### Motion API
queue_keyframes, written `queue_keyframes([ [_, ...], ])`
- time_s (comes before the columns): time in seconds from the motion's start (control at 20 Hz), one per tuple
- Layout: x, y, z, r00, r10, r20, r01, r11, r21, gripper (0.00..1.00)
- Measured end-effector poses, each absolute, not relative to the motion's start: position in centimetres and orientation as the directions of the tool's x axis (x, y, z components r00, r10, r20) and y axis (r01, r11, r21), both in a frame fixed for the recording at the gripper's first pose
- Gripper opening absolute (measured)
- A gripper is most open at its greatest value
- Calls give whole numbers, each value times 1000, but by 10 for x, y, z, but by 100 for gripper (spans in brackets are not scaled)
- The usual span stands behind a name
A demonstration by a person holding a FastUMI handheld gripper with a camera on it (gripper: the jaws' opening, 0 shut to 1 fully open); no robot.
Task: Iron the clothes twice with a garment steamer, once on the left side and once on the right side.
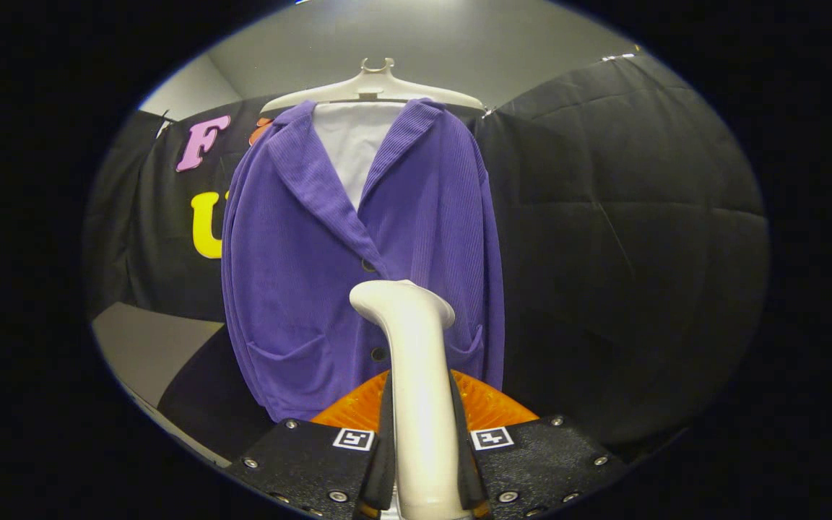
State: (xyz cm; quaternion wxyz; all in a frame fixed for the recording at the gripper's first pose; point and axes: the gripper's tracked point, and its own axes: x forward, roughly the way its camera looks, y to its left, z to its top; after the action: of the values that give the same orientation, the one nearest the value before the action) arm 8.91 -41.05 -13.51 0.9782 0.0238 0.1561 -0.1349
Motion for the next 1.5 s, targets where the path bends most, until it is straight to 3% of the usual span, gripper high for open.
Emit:
queue_keyframes([
  [1.0, 44, -403, -273, 836, -137, -532, 173, 985, 18, 34],
  [1.5, 14, -373, -260, 852, -63, -519, 140, 984, 111, 34],
])
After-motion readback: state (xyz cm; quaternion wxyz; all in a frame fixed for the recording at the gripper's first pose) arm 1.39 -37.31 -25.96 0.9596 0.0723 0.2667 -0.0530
